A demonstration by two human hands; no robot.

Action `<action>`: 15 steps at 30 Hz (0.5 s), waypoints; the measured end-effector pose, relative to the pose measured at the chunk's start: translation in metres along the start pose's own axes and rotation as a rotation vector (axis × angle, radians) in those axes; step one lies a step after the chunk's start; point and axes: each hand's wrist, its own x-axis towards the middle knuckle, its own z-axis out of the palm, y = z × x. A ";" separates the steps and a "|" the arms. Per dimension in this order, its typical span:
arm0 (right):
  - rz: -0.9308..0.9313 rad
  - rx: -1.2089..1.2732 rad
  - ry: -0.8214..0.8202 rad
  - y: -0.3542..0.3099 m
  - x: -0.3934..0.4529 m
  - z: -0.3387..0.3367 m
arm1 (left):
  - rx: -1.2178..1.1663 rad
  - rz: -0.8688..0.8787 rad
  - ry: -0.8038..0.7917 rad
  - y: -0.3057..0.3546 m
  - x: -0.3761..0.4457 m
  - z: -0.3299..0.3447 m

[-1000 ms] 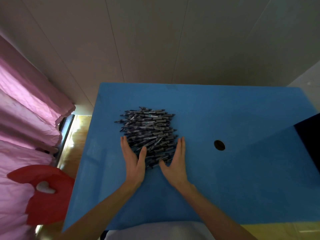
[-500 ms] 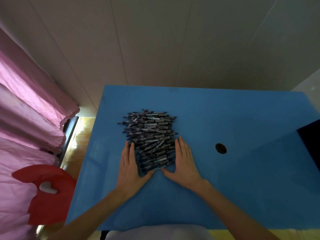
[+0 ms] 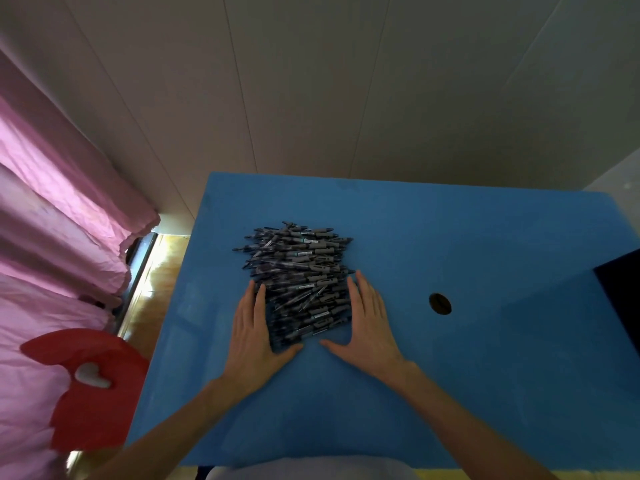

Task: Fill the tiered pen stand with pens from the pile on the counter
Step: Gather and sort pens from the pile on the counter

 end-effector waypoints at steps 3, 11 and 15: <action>-0.089 0.008 0.023 0.001 0.003 -0.006 | -0.016 0.004 -0.004 0.003 0.001 -0.003; 0.454 0.805 0.043 -0.017 0.074 -0.042 | -0.675 -0.460 0.183 0.009 0.089 -0.043; 0.561 0.935 0.038 -0.016 0.105 -0.041 | -0.703 -0.587 0.100 0.005 0.128 -0.055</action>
